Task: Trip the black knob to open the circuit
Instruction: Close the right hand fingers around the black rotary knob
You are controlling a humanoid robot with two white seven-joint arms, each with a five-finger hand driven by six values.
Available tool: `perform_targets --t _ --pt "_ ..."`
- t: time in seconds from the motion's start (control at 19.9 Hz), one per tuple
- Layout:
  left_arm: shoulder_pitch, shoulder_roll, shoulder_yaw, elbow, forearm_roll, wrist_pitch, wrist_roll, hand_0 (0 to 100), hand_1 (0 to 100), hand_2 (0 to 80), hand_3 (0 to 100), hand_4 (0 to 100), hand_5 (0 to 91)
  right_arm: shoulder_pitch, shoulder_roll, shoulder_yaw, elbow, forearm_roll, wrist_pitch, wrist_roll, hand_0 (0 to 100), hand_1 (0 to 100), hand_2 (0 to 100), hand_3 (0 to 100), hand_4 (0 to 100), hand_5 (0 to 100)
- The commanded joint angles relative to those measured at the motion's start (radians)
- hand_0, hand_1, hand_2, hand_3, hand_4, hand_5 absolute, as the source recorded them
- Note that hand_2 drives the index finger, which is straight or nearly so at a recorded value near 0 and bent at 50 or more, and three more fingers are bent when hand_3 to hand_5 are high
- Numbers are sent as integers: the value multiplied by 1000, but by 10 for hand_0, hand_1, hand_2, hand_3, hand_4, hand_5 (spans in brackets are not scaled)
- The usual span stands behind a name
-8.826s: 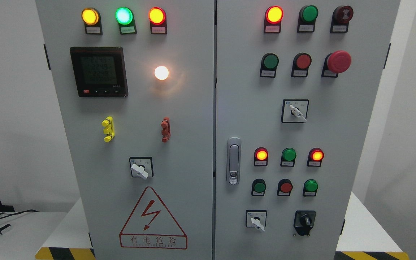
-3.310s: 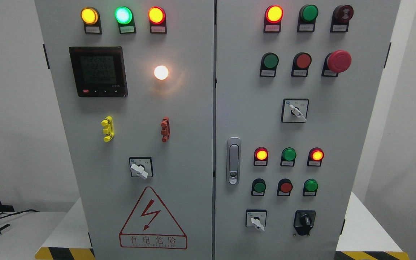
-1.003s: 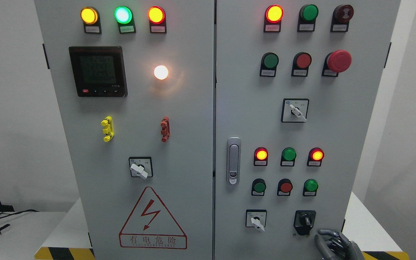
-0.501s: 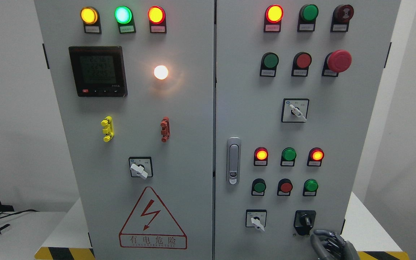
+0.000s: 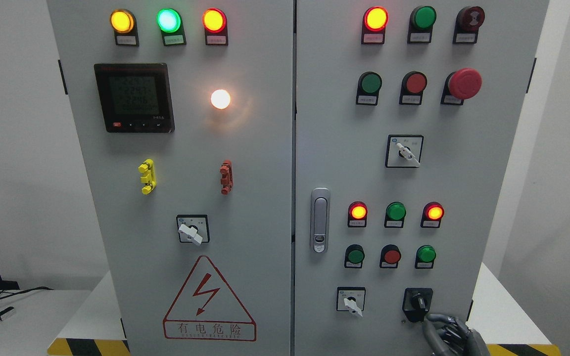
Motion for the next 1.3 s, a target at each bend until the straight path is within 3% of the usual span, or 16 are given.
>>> perform_targets --t 0.0,0.65,1.25 --pt "0 0 0 0 -31 -1 -1 120 389 0 0 0 0 7 11 5 -35 1 1 0 417 726 424 740 686 668" --pt "0 0 0 0 -31 -1 -1 120 389 0 0 0 0 20 11 0 -66 2 4 0 418 728 424 740 687 668" --pt "0 0 0 0 -31 -1 -1 120 389 0 0 0 0 20 9 35 -64 13 6 -6 405 735 424 738 684 668"
